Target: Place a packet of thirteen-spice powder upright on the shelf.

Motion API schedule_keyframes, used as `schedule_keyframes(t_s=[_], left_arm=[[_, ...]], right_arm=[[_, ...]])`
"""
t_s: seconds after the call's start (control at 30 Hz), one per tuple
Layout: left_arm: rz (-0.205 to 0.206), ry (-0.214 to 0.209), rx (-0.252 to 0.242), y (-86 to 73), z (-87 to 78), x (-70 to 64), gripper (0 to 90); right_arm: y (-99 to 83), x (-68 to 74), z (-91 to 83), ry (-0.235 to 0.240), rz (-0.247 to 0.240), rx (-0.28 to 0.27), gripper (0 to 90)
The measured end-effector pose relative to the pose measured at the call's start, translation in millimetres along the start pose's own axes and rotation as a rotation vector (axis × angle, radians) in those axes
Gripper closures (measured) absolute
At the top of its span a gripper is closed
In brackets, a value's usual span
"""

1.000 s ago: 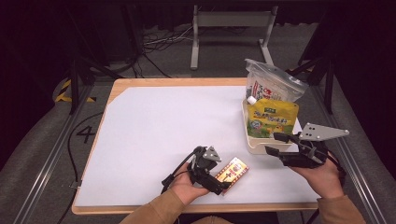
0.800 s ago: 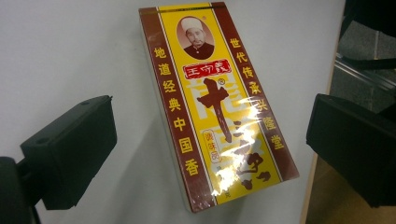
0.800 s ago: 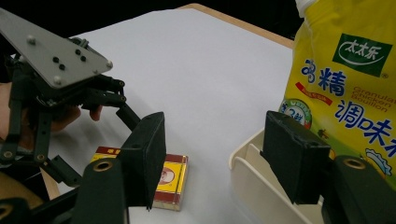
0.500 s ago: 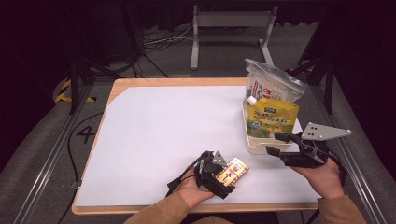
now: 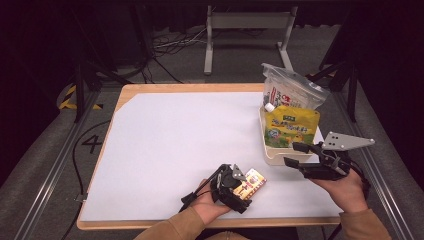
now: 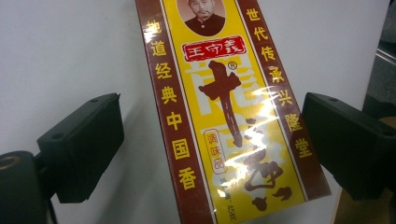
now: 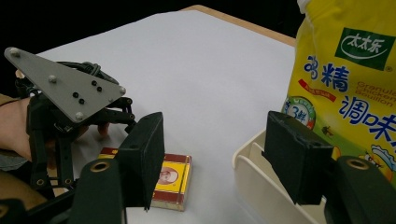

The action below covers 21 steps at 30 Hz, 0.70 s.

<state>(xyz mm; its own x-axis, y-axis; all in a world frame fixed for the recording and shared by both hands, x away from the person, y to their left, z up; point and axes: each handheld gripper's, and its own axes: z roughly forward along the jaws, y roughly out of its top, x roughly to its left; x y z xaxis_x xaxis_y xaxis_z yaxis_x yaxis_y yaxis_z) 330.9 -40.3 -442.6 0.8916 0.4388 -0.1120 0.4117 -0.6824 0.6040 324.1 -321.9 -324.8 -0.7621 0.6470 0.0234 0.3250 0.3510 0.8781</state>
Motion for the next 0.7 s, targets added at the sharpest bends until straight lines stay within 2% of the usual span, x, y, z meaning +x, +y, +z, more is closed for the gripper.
schedule_keyframes(t_s=[0.1, 0.2, 0.27, 0.43, 0.7], left_arm=[[0.004, 0.010, 0.006, 0.2, -1.0, -3.1, 11.5], [0.013, 0.001, 0.001, 0.5, -2.1, -4.3, 21.4], [0.013, -0.005, 0.002, 0.7, -3.5, -4.8, 24.5], [-0.014, -0.014, -0.006, 0.1, -5.3, -1.6, 29.3], [-0.007, -0.015, -0.020, -0.2, -8.6, -0.9, 31.7]], right_arm=[[-0.4, 0.7, 1.6, 0.007, 0.000, 0.003, 37.8], [-0.6, 1.2, 2.7, 0.008, -0.002, 0.007, 37.8], [-0.7, 1.7, 3.5, 0.008, -0.003, 0.011, 37.8], [-0.9, 2.7, 5.1, 0.007, -0.008, 0.018, 37.9], [-0.6, 5.8, 10.2, 0.015, -0.017, 0.044, 38.8]])
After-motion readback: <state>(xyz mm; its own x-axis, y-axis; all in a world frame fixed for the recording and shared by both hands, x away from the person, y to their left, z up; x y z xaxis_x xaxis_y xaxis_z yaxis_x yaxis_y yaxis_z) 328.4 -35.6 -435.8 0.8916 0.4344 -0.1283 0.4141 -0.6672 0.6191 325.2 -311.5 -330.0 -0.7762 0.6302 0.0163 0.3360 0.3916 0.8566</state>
